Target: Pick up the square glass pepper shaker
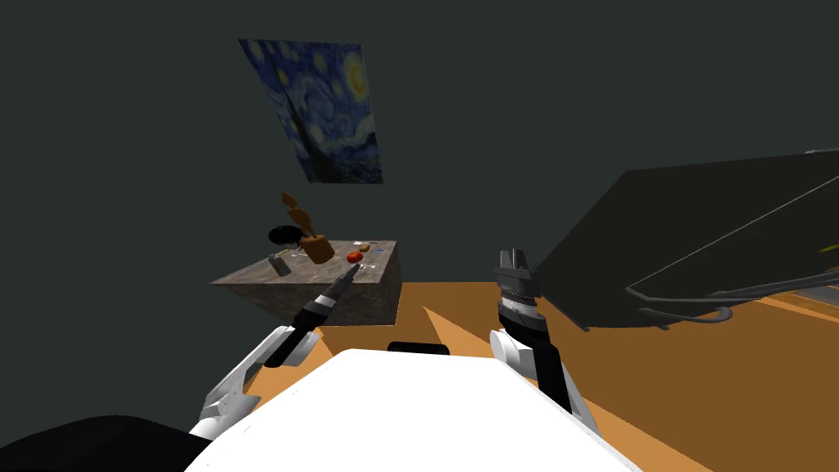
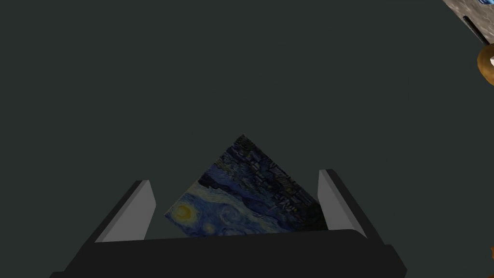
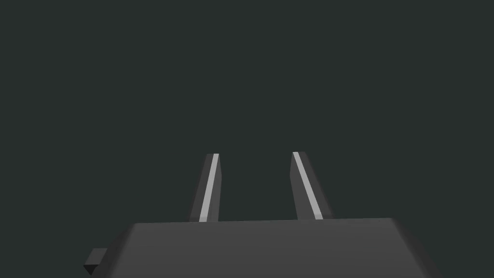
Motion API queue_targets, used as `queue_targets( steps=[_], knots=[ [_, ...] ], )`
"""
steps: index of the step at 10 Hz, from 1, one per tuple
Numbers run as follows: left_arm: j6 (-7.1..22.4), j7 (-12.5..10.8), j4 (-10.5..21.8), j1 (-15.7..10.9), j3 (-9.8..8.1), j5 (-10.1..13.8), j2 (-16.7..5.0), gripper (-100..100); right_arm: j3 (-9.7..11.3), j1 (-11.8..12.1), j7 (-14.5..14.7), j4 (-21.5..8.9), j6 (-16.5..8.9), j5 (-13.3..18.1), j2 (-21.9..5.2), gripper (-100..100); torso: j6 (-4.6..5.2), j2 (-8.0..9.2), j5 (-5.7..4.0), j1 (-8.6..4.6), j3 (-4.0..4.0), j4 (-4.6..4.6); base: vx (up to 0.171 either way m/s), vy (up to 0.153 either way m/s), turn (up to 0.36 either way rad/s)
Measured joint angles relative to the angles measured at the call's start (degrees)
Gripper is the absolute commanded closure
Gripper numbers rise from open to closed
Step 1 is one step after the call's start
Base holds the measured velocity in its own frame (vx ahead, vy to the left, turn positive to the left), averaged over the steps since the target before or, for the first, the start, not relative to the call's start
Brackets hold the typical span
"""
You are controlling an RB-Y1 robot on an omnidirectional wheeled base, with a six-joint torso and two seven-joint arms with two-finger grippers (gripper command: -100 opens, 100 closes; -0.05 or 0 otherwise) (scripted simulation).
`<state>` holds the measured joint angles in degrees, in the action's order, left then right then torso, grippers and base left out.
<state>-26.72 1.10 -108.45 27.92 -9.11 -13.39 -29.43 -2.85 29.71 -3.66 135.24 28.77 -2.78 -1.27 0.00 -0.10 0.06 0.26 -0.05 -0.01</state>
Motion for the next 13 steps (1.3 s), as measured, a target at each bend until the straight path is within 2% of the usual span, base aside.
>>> queue_targets(
  steps=[2,3,5,6,7,10,11,12,13],
  knots=[
    [0.7,1.1,2.38,2.16,-0.54,-0.77,-2.52,-100,0.0,0.0,0.0,0.0,0.0,0.0,0.0,0,0.02,-0.08,0.03,0.15,-0.04,-0.02,0.054,0.102,-0.261],
    [1.93,1.95,2.76,3.17,-0.33,-1.45,-3.54,-100,0.0,0.0,0.0,0.0,0.0,0.0,-0.01,0,0.01,-0.14,0.04,0.17,-0.08,-0.03,0.058,0.104,-0.195],
    [2.27,3.73,5.56,4.7,-0.16,-2.52,-4.78,-100,0.0,0.0,0.0,0.0,0.0,0.0,0.0,0,0.0,-0.13,0.04,0.15,-0.08,-0.03,0.051,0.107,-0.25],
    [3.62,4.48,6.65,5.12,0.2,-3.25,-6.54,-100,0.0,0.0,0.0,0.0,0.0,0.0,-0.01,0,0.03,-0.19,0.05,0.22,-0.11,-0.04,0.064,0.121,-0.277],
    [4.27,5.58,8.25,5.73,0.55,-4.05,-7.14,-100,-0.01,0.01,0.0,0.0,0.0,0.0,-0.01,0,0.0,-0.22,0.06,0.22,-0.13,-0.05,0.05,0.087,-0.199],
    [5.98,8.33,9.61,9.83,0.77,-6.06,-9.87,-100,-0.01,0.01,0.0,0.0,0.0,0.0,-0.01,0,0.02,-0.26,0.04,0.15,-0.15,-0.05,0.065,0.097,-0.242],
    [6.3,9.27,10.86,10.08,1.08,-6.71,-10.15,-100,-0.01,0.02,0.0,0.0,0.0,0.0,0.0,0,-0.02,-0.3,0.04,0.09,-0.17,-0.06,0.029,0.037,-0.023],
    [6.28,9.49,11.04,10.08,1.12,-6.78,-10.16,0,-0.01,0.02,0.0,0.0,0.0,0.0,0.0,0,-0.04,-0.19,-0.01,-0.11,-0.12,-0.05,0.005,0.009,0.002],
    [6.29,9.47,11.02,10.08,1.11,-6.77,-10.17,-100,0.0,0.01,0.0,0.0,0.0,0.0,0.0,0,-0.04,-0.11,-0.04,-0.24,-0.07,-0.02,0.0,0.0,0.0]
  ],
)
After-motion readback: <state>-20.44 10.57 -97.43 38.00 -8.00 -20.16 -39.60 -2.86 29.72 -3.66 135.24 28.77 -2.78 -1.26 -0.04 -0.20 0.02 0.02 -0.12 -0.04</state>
